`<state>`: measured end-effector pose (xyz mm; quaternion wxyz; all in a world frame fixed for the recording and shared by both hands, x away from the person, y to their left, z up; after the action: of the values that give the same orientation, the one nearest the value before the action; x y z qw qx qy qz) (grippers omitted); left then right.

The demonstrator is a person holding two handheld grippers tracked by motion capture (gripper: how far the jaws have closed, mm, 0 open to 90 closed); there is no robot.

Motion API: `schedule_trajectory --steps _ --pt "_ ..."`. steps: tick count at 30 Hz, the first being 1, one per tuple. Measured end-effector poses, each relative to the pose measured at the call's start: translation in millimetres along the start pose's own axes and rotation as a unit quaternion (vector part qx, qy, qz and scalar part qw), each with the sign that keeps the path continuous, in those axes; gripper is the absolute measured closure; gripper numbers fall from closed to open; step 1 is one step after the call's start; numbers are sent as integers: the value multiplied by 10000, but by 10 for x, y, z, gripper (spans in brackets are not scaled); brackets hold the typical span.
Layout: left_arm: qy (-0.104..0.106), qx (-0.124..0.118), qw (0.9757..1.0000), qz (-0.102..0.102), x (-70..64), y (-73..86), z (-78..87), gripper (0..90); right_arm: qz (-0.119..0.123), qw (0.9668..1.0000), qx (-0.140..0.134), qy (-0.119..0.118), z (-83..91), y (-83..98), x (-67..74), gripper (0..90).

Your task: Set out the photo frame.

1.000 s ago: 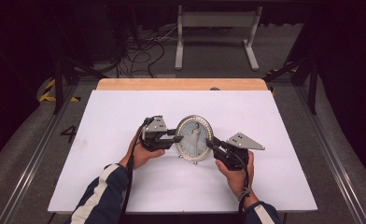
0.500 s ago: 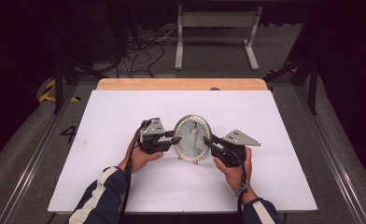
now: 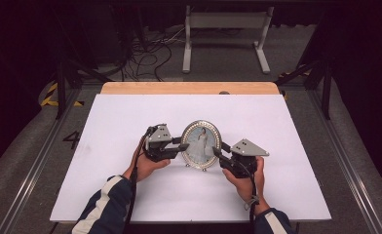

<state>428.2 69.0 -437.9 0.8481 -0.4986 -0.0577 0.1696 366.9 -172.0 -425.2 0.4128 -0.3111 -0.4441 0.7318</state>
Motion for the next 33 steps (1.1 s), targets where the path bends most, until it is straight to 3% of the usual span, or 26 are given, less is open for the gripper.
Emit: schedule_trajectory --steps 10,33 --pt "16 -55 10000 6 3 14 -1 681 -77 9999 9 -140 60 78 -8 763" --pt "-28 -118 9999 101 -35 49 29 684 -122 9999 25 -86 19 99 -15 766"
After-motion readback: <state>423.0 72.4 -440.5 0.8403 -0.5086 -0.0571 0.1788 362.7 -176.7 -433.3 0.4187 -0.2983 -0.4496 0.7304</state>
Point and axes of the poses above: each handheld gripper's, and its own axes: z roughly backward along the jaws, y roughly out of its underside, x roughly to its left, the point moved 3 cm from there along -z, roughly forward along the jaws, and after that the axes turned 7 degrees about y, right-handed, at the moved point
